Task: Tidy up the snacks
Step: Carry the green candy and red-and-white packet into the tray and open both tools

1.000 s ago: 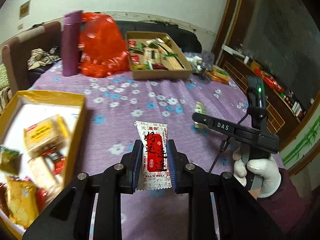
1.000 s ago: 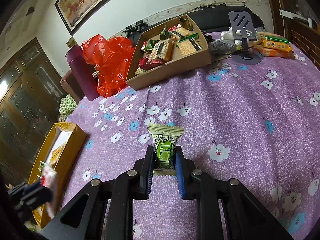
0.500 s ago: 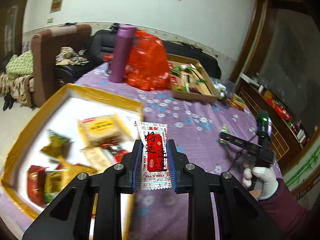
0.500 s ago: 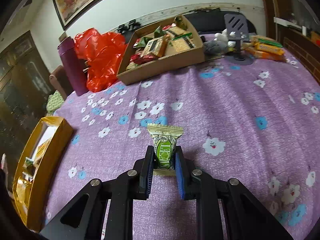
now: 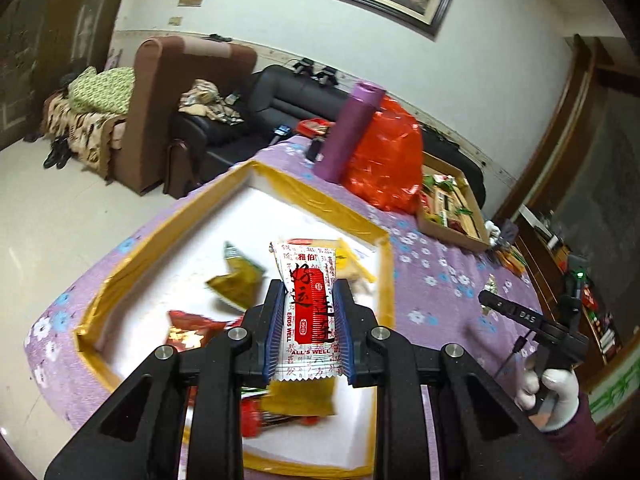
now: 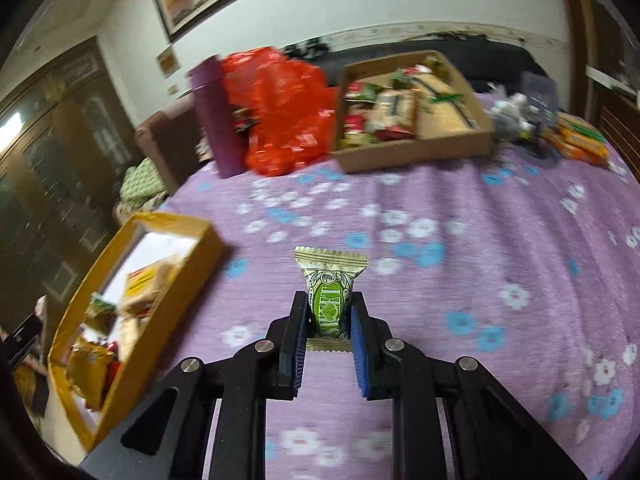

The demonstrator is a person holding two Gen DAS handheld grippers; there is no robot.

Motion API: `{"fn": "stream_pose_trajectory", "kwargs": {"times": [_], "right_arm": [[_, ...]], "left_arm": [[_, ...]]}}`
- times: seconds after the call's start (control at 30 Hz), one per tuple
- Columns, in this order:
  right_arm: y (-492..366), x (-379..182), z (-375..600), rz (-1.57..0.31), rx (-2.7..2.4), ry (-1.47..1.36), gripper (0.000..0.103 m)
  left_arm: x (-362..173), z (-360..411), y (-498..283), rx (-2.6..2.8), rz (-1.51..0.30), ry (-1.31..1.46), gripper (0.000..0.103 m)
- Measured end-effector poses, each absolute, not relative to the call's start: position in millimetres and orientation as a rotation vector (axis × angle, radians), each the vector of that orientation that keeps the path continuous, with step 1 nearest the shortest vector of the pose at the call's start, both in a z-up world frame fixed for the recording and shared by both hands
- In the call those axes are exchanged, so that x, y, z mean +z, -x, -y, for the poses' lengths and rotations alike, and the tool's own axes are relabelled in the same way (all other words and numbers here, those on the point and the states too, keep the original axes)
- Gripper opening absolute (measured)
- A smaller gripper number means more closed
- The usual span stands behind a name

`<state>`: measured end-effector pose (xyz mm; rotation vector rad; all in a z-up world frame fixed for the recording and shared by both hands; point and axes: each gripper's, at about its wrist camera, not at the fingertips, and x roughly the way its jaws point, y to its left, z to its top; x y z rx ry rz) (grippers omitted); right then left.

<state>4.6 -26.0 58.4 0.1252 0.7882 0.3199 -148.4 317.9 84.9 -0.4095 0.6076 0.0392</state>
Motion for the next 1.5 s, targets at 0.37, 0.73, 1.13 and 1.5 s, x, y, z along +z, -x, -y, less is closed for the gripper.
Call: {"fn": "stream_pose_trajectory", "kwargs": {"times": [0.37, 0.73, 1.13, 1.5], "right_arm": [[17, 65, -82, -0.832, 0.525, -0.002, 0.020], [15, 51, -176, -0.889, 0.646, 0.136, 0.020], [-17, 36, -231, -0.953, 0.731, 0.163, 0.020], [-34, 34, -241, -0.969, 0.738, 0.100, 0.030]], "left_arm": [[64, -339, 148, 0.051, -0.627, 0.440, 0.022], [60, -345, 140, 0.049, -0.650, 0.411, 0.022], [50, -354, 129, 0.041, -0.676, 0.430, 0.022], [41, -348, 120, -0.008, -0.709, 0.476, 0.031]]}}
